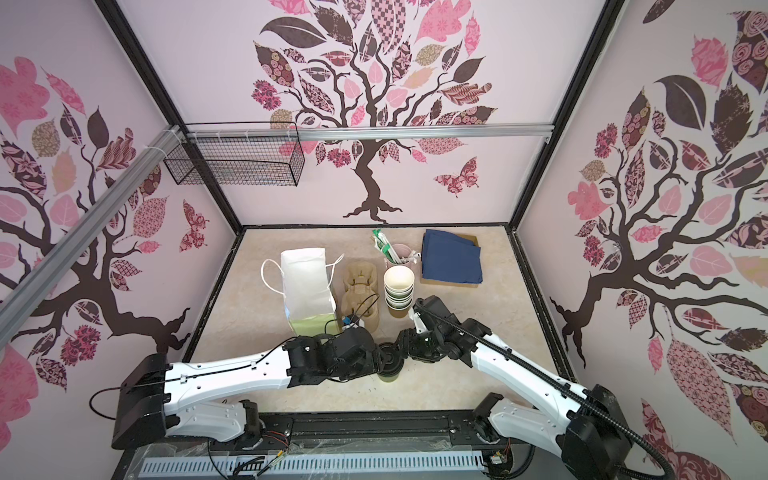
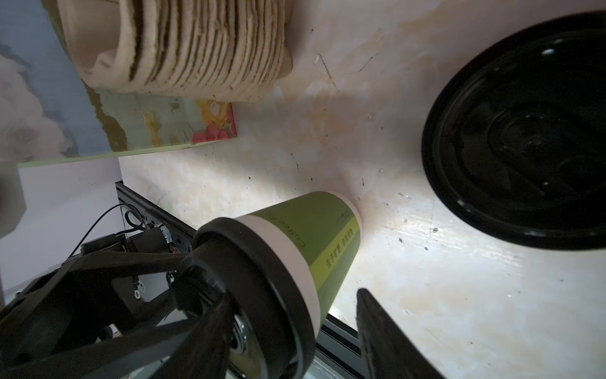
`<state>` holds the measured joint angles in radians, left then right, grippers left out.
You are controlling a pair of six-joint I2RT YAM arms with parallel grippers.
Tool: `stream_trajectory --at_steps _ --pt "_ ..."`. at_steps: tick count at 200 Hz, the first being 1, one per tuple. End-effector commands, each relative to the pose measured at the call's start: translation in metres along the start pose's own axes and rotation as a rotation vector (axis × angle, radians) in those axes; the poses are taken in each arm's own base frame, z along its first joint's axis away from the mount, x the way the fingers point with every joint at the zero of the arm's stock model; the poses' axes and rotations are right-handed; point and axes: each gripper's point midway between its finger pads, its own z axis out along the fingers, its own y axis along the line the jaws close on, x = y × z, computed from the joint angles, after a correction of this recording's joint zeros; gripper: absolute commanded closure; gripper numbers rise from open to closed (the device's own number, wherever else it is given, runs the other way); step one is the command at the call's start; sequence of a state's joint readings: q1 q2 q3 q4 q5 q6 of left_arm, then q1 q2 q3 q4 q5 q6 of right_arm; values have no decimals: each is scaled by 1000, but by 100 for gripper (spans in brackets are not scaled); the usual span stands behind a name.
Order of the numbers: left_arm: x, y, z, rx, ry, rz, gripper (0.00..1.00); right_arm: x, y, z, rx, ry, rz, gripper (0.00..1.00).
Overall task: Pack a coffee takeout order
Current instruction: Close the lid on the coffee cup.
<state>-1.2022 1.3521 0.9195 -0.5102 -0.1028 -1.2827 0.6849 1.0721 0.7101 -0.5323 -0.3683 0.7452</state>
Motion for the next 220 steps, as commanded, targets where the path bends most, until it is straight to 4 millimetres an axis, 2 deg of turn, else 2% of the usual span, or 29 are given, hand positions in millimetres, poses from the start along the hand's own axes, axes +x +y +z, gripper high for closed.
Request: stream_trajectory --at_steps 1,15,26,41,57,69,89,107,122,159,200,220 --pt "10 46 12 -163 30 28 41 23 -39 10 137 74 59 40" --pt "10 46 12 -167 30 30 41 26 -42 10 142 80 58 41" --pt "10 47 12 -170 29 31 42 23 -35 6 125 72 48 40" --pt "10 48 11 -173 30 36 42 10 -9 -6 56 39 13 35" --pt "10 49 10 -179 31 40 42 -11 25 -30 -33 -54 -36 32" --pt "10 50 11 -180 31 40 42 -21 35 -43 -55 -112 -49 31" --pt "10 49 11 -181 30 44 43 -20 21 -42 -3 -125 -20 34" --pt "9 50 10 -184 28 47 43 -16 -4 -37 78 -135 50 44" --pt "9 50 9 -186 28 49 43 -13 -13 -34 101 -137 84 50" --pt "10 52 9 -190 32 55 44 -4 -17 -21 82 -95 113 52" --pt "10 51 9 -188 34 58 45 5 -7 -10 5 -26 108 52" --pt "10 51 10 -187 37 58 45 7 -8 -7 1 -16 108 52"
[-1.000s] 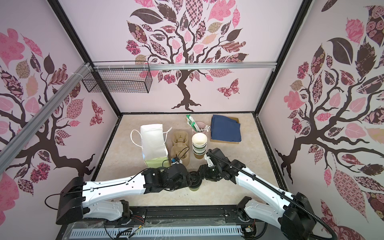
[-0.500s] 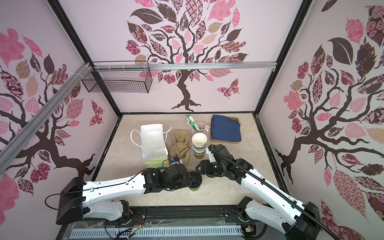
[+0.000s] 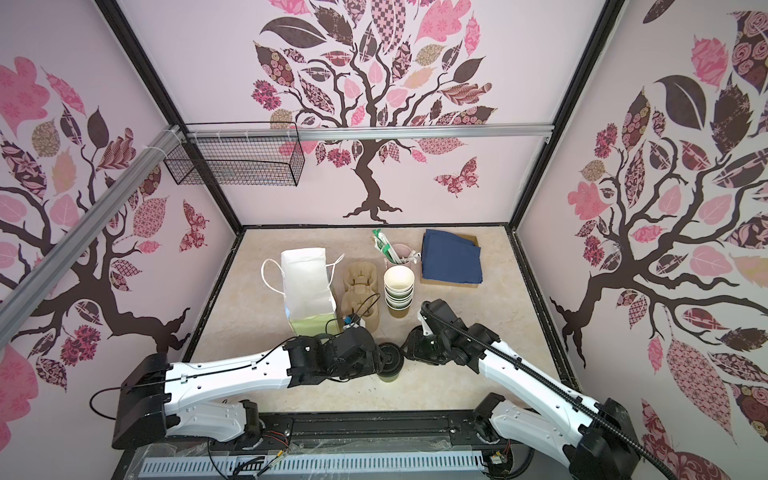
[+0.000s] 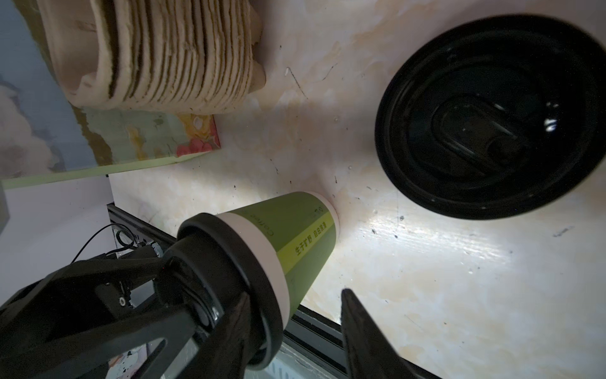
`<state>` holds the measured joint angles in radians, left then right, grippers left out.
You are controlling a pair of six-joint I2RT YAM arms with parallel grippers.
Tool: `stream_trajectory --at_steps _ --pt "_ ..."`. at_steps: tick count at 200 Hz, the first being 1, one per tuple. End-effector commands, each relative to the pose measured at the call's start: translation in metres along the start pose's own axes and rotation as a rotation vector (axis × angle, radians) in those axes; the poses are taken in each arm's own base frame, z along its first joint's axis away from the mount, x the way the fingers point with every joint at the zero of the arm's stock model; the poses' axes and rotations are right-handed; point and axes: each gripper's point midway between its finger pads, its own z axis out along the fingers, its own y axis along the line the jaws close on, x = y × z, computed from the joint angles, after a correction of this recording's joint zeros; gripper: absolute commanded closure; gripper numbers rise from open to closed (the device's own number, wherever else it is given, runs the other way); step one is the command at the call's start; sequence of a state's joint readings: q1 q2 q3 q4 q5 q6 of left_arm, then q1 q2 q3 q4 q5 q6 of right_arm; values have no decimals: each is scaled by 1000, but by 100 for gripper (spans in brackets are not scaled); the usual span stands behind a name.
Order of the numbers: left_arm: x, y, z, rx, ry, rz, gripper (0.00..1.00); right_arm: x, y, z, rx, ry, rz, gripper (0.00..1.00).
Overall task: Pack a coffee takeout order
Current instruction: Close the lid on the coffee cup.
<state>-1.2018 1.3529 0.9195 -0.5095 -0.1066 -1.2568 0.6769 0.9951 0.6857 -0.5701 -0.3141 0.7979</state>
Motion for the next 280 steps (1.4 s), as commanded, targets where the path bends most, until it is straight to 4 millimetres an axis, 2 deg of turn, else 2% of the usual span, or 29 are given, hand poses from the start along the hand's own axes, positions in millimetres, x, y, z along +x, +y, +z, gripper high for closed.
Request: stream_trajectory --at_steps 1,25,79,102,121,147,159,178,200,236,280 --pt "12 50 9 -187 43 34 45 7 2 4 -24 40 56 52" --pt "12 50 10 -188 44 37 46 9 -8 10 15 48 71 52" --pt "13 52 12 -197 49 45 46 31 -54 25 189 125 123 56" --pt "15 53 13 -204 54 47 46 37 -66 27 230 144 125 56" --pt "15 54 13 -207 57 47 46 33 -53 25 188 143 110 55" --pt "15 56 12 -213 57 45 47 9 -8 4 54 67 46 49" --pt "16 58 12 -215 57 42 47 -1 6 -9 14 16 23 47" --pt "16 59 12 -215 57 41 47 0 3 -19 28 -13 14 48" --pt "16 58 11 -214 55 41 47 19 -11 -19 57 60 22 49" --pt "16 59 11 -217 55 43 48 43 0 -21 -31 177 4 50" --pt "15 58 11 -217 54 43 48 56 4 -14 -84 256 -12 49"
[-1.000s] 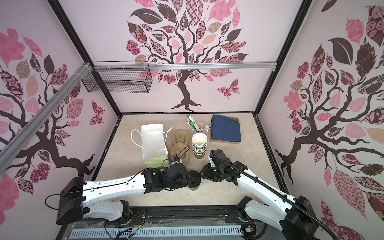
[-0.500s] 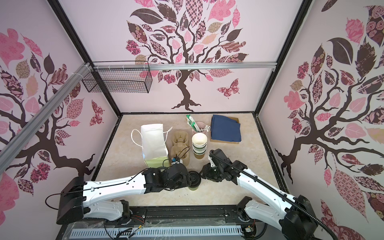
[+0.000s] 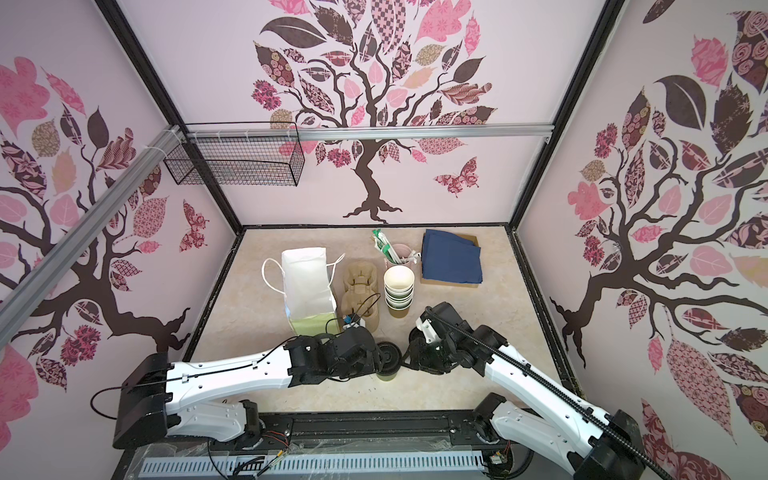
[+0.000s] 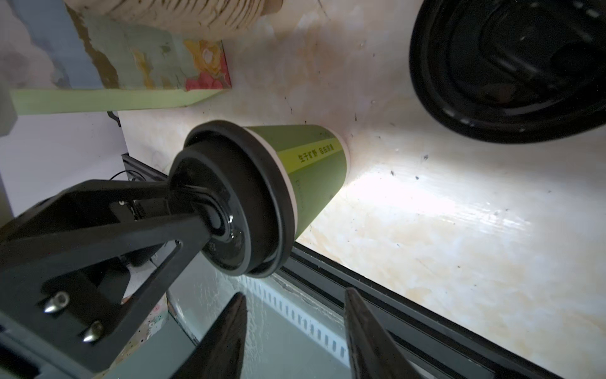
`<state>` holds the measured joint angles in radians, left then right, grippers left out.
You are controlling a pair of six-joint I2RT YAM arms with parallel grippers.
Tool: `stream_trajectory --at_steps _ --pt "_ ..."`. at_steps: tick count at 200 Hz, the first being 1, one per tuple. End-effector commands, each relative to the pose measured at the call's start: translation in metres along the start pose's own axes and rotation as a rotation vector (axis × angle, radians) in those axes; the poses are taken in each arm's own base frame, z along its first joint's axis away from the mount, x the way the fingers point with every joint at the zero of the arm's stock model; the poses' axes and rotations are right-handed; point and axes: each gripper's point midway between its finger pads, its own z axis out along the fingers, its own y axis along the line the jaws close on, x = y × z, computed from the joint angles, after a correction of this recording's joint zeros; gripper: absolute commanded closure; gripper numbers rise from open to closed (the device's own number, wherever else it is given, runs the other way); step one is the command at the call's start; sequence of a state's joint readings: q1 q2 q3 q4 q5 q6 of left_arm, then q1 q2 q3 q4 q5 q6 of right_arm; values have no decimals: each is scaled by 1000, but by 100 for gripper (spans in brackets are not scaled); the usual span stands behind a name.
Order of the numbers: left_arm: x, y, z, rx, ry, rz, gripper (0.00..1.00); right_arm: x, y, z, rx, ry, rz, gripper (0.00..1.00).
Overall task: Pack a coffee takeout order
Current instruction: Close the lid on the coffee cup.
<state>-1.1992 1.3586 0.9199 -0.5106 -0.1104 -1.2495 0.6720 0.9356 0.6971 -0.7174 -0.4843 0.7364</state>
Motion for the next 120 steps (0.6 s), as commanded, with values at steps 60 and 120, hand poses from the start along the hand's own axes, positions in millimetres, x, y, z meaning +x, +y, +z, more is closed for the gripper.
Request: stream_trajectory --at_steps 60,120 --pt "16 57 9 -214 55 36 48 9 -4 21 -19 96 4 48" --pt "16 57 9 -214 56 38 49 1 -8 30 -3 78 16 47"
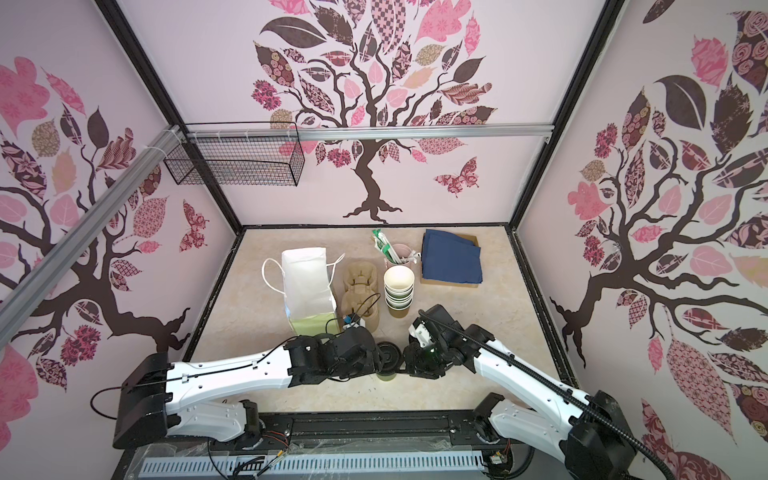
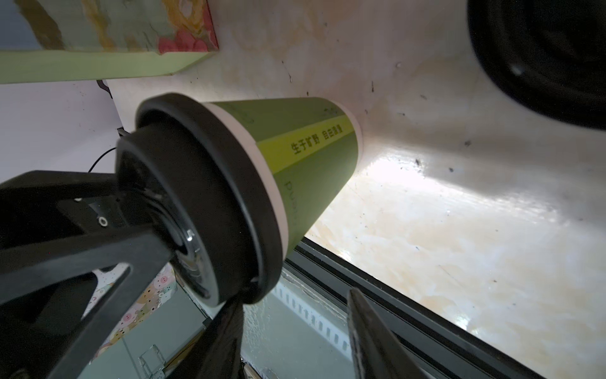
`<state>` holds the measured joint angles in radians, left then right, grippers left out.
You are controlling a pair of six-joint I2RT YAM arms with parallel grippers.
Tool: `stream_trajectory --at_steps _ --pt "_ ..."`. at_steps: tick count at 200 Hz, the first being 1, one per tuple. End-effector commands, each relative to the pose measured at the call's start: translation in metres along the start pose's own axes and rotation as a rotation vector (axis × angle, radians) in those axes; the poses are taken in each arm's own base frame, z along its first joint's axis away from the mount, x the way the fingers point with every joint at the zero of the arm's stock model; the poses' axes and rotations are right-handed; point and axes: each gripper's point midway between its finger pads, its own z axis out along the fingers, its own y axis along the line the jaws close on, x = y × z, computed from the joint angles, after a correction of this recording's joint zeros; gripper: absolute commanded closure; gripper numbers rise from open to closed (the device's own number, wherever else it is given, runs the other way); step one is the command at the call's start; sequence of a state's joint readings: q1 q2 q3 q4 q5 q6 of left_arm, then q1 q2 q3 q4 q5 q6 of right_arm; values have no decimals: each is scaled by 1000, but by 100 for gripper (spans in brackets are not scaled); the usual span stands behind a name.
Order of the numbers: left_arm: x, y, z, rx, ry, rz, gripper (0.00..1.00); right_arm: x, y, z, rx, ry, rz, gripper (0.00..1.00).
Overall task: Pack a coffee takeout order
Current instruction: Close the lid on the coffee cup.
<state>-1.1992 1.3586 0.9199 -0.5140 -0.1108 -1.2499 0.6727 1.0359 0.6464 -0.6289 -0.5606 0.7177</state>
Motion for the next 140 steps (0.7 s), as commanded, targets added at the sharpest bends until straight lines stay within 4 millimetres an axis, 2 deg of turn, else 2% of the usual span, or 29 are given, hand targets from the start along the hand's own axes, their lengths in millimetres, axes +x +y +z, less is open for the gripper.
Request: stream_trajectory --at_steps 1,31,79,140 --pt "16 56 9 -210 56 38 49 -5 -2 4 14 -15 4 47" --pt "17 58 9 -213 58 40 49 -6 -18 9 76 -26 26 47" --pt "18 60 9 -218 61 39 49 0 -61 18 241 -17 63 47" --pt "18 61 10 -220 64 42 49 5 -92 19 377 -7 80 48"
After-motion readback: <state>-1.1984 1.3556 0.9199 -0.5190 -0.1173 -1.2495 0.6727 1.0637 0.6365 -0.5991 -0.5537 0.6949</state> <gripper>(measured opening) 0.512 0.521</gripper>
